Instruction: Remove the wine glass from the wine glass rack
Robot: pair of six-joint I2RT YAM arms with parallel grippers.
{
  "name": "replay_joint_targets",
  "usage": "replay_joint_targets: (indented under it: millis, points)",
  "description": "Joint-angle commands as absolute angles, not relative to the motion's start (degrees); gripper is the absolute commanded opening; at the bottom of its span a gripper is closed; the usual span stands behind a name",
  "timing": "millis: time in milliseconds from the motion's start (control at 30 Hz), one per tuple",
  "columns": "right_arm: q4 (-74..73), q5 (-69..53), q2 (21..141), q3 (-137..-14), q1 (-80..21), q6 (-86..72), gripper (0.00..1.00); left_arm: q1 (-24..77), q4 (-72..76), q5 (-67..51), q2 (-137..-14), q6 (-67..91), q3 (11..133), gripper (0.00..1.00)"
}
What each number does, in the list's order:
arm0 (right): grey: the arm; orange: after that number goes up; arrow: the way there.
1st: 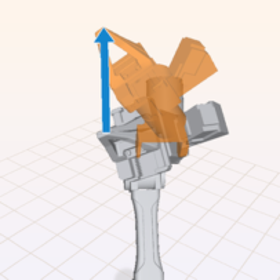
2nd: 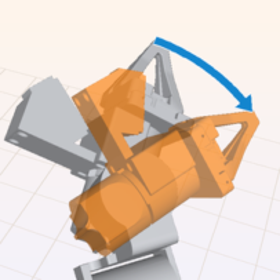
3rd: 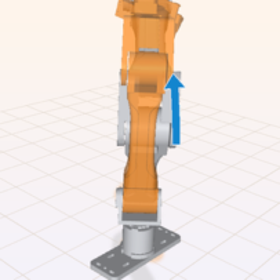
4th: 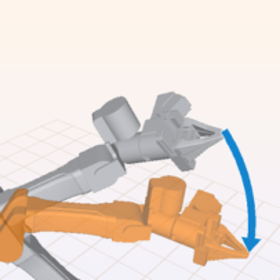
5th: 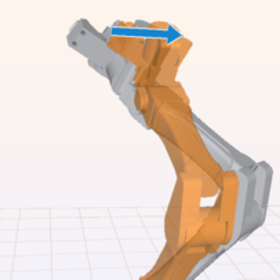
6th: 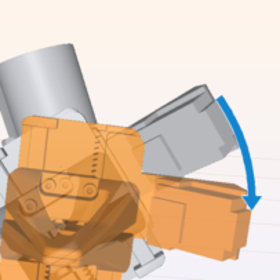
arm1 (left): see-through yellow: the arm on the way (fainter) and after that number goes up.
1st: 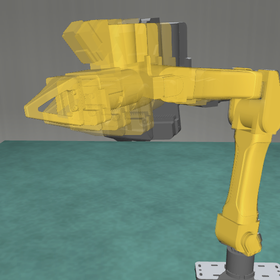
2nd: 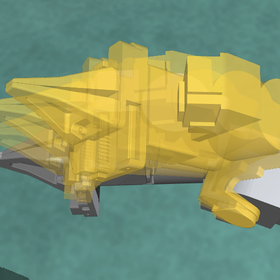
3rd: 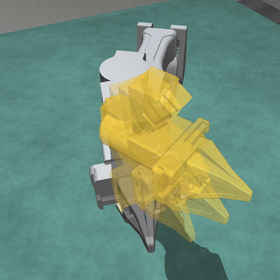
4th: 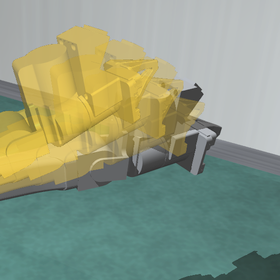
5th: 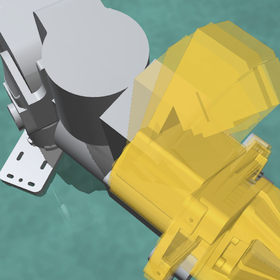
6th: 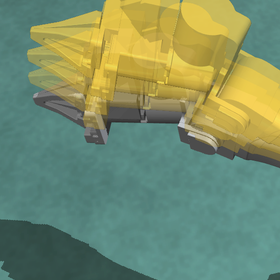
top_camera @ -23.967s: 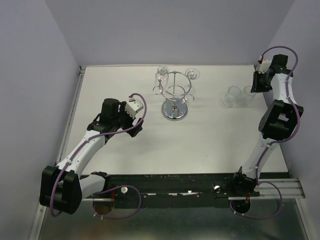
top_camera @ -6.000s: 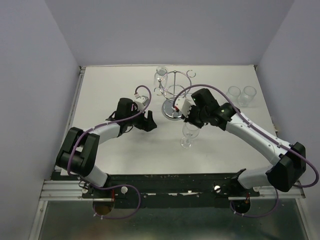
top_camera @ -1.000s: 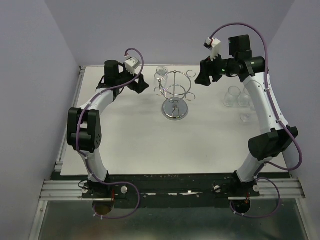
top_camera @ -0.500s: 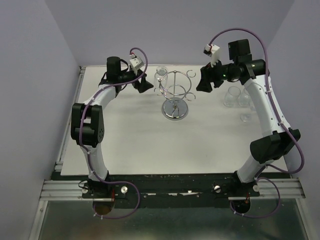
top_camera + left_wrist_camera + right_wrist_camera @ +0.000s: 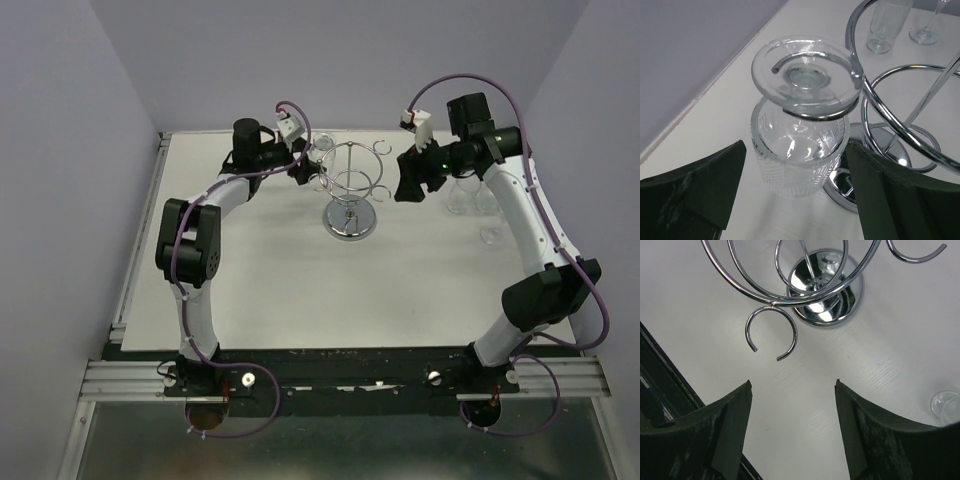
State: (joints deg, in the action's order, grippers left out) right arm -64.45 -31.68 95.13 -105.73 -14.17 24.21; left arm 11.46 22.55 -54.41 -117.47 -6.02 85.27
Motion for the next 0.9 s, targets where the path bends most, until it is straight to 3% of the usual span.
replay_joint_targets:
  millis: [0,533,867]
  points:
    - [-65.8,-29.4,93.9,-104.9,-14.9,25.4,0.75,13.0,29.6,-53.3,-118.3,-4.5,84.2,0.99]
    - [-67.8,-25.4,93.7,-104.2,-18.2,27.7,0.76,13.6,41.7,-51.2,-120.9,3.5,82.0,0.96]
    - [-66.4,-23.9,93.7,-102.7,-19.4,28.3,0.76,13.6,43.6,-50.6,-118.2,6.5,81.6,0.63]
